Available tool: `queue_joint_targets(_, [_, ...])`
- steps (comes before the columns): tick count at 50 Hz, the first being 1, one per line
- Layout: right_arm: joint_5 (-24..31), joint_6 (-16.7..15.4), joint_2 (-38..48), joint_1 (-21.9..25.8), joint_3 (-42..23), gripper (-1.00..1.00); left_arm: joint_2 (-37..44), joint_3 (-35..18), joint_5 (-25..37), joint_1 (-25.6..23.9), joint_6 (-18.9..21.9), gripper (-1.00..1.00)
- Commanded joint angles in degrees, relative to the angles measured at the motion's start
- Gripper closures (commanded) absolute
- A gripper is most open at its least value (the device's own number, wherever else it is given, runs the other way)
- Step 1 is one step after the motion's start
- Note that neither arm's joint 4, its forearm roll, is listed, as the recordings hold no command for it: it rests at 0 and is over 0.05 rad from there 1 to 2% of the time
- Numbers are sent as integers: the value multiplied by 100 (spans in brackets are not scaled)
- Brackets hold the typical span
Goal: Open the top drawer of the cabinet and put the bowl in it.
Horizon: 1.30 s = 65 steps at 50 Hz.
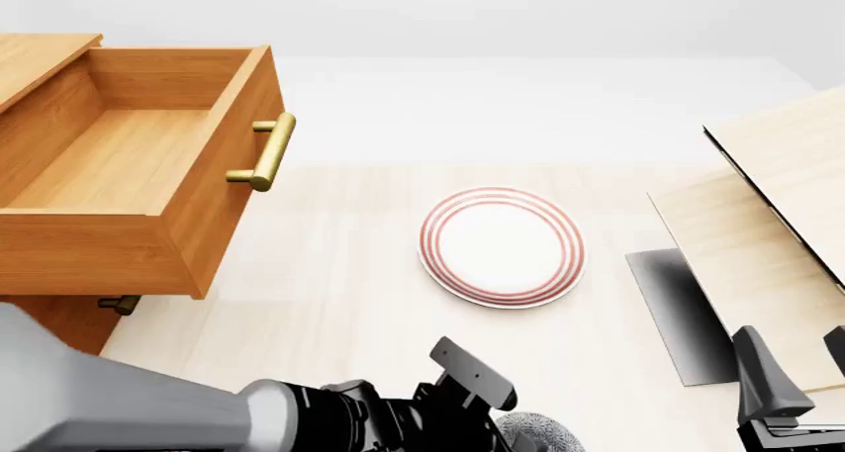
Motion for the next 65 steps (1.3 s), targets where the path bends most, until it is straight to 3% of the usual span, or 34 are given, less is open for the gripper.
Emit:
queue_joint_targets(1, [1, -3, -4, 0, 3, -100, 153, 4, -139, -59, -97, -100])
queue_joint_targets(26, [1, -1, -6, -2, 3, -100, 386, -54, -259, -139, -185, -100])
queue_joint_targets(27, [1, -3, -5, 0, 3, -100, 381, -38, -268, -109, -166, 100])
queue_joint_targets(42, [0, 0, -6, 0, 3, -100, 222, -6, -226, -110, -173, 100])
queue_joint_targets(65, [1, -3, -7, -1, 3, -100, -227, -57, 232, 59, 169, 100])
